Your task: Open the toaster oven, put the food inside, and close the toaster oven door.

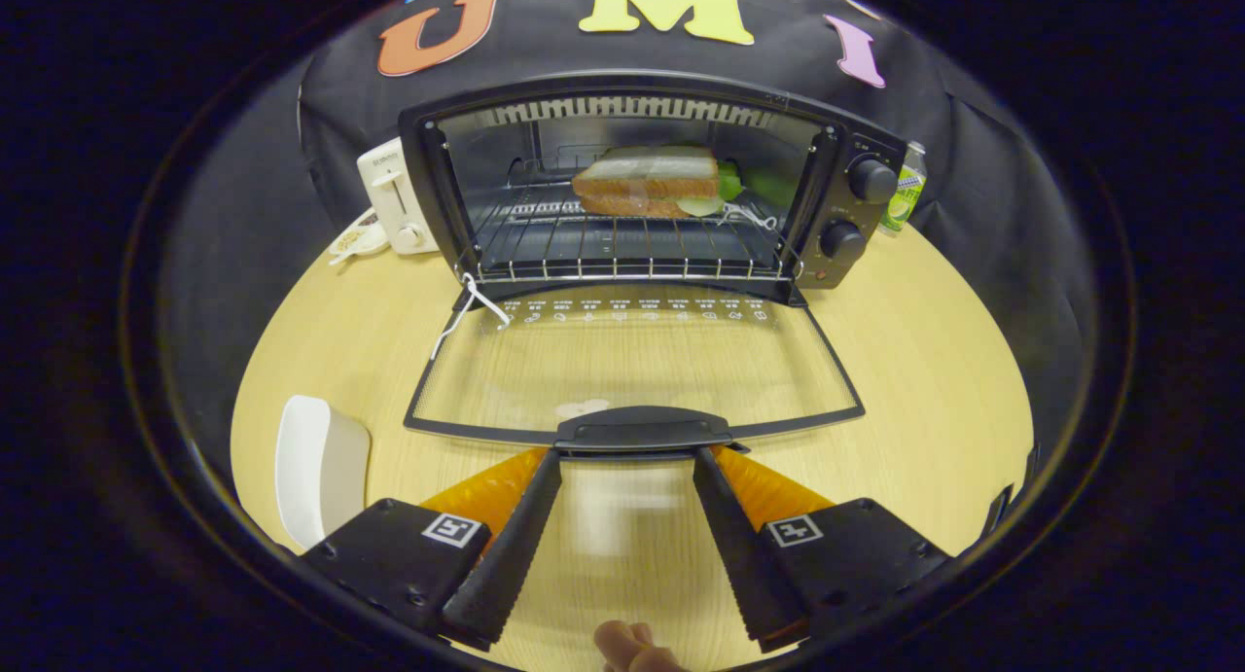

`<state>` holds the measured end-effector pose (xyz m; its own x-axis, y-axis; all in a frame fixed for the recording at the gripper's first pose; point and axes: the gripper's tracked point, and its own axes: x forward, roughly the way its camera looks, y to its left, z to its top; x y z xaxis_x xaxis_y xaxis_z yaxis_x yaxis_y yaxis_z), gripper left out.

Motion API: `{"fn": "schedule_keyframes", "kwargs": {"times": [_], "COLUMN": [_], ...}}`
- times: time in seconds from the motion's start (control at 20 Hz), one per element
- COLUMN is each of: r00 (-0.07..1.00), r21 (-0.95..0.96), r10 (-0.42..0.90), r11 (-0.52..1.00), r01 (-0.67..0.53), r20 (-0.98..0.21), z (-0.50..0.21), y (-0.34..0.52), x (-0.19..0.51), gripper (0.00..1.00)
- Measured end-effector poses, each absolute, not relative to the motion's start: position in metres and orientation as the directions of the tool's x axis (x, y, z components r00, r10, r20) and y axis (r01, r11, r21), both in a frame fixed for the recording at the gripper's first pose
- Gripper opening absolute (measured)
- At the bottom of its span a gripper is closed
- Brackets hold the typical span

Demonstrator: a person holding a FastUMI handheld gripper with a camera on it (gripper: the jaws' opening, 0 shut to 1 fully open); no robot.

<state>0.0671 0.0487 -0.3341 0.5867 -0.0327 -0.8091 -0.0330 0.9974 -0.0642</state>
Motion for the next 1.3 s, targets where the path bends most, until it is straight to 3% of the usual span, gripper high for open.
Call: {"fn": "schedule_keyframes", "kwargs": {"times": [0.8,1.3], "r00": [0.723,0.913], "r21": [-0.038,-0.03], "r10": [-0.01,0.031], "r11": [0.999,0.998], "r01": [-0.022,-0.047], "r20": [-0.691,-0.407], "z": [-0.298,-0.244], "y": [0.05,0.055], "x": [0.069,0.085], "gripper": [0.91,0.91]}}
